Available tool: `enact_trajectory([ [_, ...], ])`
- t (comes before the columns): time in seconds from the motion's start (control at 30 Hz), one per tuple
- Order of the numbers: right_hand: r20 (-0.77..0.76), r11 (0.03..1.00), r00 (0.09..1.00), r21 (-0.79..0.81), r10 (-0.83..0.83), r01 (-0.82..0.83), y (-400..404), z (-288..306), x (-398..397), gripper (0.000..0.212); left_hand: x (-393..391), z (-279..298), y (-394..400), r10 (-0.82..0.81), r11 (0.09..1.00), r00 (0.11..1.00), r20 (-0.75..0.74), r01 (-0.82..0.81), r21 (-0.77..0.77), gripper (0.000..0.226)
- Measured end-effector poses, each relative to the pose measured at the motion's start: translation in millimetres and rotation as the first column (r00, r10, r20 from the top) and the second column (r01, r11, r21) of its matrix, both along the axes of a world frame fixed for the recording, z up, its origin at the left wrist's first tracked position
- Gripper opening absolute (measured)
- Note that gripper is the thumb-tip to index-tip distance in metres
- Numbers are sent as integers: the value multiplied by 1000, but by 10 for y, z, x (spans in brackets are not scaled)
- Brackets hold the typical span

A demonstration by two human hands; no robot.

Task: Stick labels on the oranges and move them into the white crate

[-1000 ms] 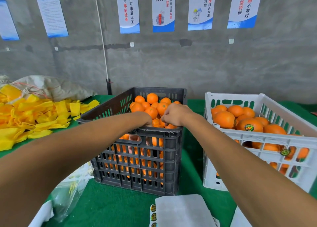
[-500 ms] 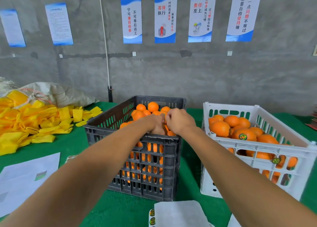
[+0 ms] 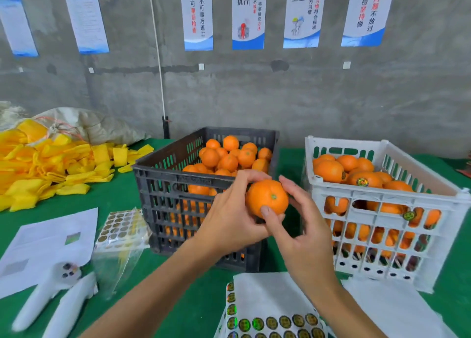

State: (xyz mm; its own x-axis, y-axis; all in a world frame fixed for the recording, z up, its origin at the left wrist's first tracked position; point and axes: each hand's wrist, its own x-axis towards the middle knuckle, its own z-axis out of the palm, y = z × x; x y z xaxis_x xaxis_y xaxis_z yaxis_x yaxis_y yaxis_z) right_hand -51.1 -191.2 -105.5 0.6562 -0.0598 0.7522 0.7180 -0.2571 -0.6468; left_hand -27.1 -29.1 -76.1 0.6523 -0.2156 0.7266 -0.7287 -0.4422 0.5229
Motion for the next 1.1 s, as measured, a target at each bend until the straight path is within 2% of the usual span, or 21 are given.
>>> enact_trajectory([
  [0.07,-24,997,1000,-75,-8,6,-53,-281,-87,55,-55,-339,19,-11,999,1000,-6,11,36,69],
  [0.13,-118,992,993,-122,6,-20,-91,-535,-132,53,-70,-666,12,-47,998,998,-48,49,32,66],
  [0.3,-390,960,921,-253,9,-117,-281,-1102,-130,44,-157,-1507,-29,-83,997,923,-375,74,-40,61],
  [0.43,-519,911,850,-301,93,-283,-449,-1303,-212,54,-193,-1757,25,-94,974,850,-519,-30,-224,68],
  [0.5,-572,824,817,-428,72,-372,-507,-1382,-250,65,-199,-1805,47,-128,946,814,-567,-71,-316,68],
  [0.57,-551,690,835,-601,9,-404,-527,-1427,-245,71,-221,-1819,58,-154,917,800,-580,-103,-386,66],
  [0.6,-549,655,836,-636,-12,-409,-525,-1428,-232,71,-230,-1822,61,-166,905,796,-582,-111,-410,65],
  [0.77,-601,703,799,-568,2,-429,-525,-1449,-154,61,-221,-1843,62,-235,870,773,-589,-103,-483,63],
  [1.0,-529,757,847,-535,45,-375,-503,-1471,-158,34,-212,-1855,52,-236,875,767,-596,-100,-474,60],
  [1.1,-545,777,836,-499,64,-384,-493,-1454,-157,24,-202,-1849,47,-213,887,770,-601,-105,-449,59],
])
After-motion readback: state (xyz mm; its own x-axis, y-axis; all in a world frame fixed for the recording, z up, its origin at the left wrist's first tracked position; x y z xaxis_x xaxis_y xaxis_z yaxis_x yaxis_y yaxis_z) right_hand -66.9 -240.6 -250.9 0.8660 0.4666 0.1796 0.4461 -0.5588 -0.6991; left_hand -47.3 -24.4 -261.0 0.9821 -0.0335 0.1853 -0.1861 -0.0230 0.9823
